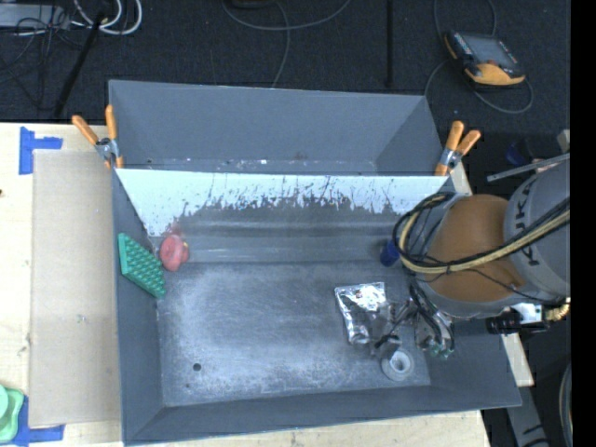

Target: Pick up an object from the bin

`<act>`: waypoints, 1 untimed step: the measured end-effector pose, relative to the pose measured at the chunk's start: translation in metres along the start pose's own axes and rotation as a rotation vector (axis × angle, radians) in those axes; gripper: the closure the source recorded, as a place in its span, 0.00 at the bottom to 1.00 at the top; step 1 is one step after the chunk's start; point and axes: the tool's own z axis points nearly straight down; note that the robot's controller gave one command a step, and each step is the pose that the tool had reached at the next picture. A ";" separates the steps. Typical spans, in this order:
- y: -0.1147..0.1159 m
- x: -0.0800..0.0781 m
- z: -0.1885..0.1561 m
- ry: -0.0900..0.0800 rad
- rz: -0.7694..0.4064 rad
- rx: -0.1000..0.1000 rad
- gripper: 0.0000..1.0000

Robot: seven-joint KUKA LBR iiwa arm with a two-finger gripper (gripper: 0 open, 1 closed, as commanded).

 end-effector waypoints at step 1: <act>0.000 0.000 0.000 0.000 -0.001 0.000 0.00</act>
Offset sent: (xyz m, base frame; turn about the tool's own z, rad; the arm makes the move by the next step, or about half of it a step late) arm 0.0000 0.0000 0.0000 0.0000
